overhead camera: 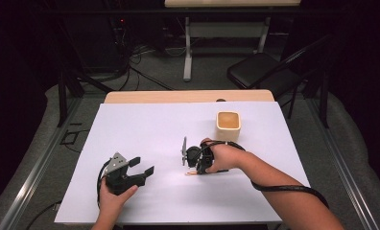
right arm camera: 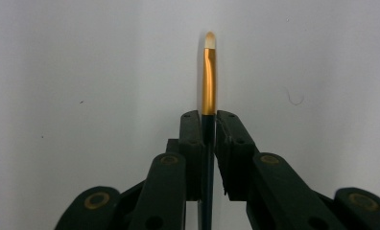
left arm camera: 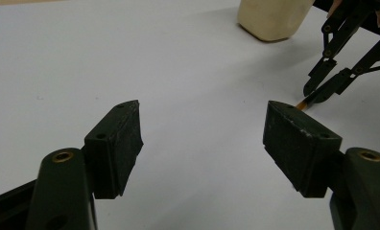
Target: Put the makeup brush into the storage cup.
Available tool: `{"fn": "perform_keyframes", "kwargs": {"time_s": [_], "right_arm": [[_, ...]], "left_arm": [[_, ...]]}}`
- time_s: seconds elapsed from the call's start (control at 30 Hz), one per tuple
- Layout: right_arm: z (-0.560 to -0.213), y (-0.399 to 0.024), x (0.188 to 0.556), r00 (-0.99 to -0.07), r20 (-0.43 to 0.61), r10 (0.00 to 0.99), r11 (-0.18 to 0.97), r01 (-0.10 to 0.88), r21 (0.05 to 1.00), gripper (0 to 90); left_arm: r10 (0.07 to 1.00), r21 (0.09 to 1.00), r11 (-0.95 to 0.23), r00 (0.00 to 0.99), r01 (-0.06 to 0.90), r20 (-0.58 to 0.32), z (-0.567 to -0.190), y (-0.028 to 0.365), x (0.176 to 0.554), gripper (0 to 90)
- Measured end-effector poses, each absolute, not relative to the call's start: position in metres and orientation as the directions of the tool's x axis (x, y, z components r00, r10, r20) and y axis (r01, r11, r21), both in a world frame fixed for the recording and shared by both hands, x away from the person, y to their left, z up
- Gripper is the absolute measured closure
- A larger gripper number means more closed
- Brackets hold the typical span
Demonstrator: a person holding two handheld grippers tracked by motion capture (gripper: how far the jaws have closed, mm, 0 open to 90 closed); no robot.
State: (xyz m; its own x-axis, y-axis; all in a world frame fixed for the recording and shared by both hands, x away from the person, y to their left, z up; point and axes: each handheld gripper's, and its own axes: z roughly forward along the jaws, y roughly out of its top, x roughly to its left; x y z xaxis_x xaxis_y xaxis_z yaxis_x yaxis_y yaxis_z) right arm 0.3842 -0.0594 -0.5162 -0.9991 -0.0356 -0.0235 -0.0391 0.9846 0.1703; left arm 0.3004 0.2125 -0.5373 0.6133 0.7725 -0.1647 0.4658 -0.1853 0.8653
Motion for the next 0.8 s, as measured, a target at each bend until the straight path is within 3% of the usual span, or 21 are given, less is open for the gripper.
{"fn": "perform_keyframes", "kwargs": {"time_s": [0.8], "right_arm": [[-0.5213, -0.0578, 0.386, -0.999, -0.014, -0.037, 0.989, -0.038, 0.144, 82.8]], "left_arm": [[0.773, 0.864, -0.184, 0.612, 0.468, -0.167, -0.5374, 0.2128, 0.3005, 29.6]]}}
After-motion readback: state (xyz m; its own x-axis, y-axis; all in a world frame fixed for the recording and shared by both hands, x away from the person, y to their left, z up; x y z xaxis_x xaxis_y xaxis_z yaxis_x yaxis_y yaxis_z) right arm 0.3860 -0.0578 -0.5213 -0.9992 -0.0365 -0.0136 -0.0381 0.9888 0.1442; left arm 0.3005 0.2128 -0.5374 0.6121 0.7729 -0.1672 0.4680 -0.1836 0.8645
